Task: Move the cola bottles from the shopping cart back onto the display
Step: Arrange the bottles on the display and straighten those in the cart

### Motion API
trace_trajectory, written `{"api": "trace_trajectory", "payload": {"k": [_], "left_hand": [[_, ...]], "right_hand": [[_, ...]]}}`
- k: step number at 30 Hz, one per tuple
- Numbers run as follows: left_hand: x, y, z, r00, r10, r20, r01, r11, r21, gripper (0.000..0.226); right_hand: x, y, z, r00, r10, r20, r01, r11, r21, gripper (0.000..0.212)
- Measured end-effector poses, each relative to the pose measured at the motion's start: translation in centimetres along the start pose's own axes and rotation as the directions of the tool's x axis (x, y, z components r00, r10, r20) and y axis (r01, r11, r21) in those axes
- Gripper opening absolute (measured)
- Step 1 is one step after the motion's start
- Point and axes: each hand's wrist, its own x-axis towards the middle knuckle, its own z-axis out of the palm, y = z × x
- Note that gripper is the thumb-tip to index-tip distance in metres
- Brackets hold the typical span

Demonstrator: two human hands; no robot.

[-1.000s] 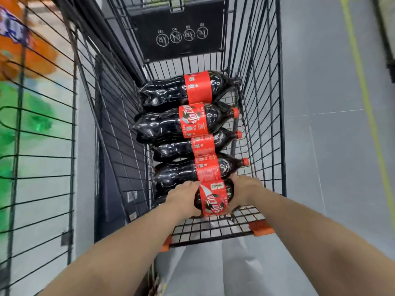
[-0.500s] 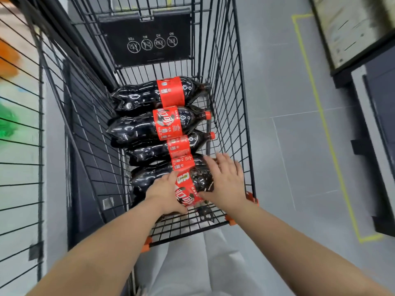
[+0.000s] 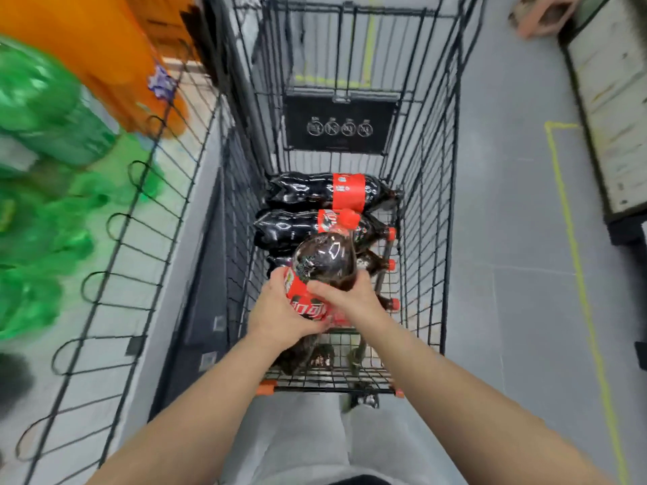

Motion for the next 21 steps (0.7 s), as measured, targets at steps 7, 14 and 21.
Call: {"api": "trace_trajectory", "payload": {"k": [7, 14, 21], "left_hand": [[-6.3, 2.3, -1.1, 0.945, -0.173, -0.277, 0.113, 0.969, -0.222, 0.115], [-15.3, 5.4, -0.6, 0.801, -0.265, -0.536, 0.013, 0.904, -0.426, 0.103], [-24.5, 4.8, -2.5, 0.665, -0.349, -0.661, -0.037, 0.868, -0.495, 0.091]], "right_hand": [[-5.2, -3.8, 0.9, 0.942, -0.329, 0.063, 0.335, 0.925, -0.182, 0.082], [-12.7, -6.2, 0.8, 0.722, -0.632, 0.281, 0.691, 0.644, -0.328, 0.078], [-19.9, -6.7, 4.3, 0.547, -0.669, 0.503, 0.833, 0.496, -0.246, 0.086]]}}
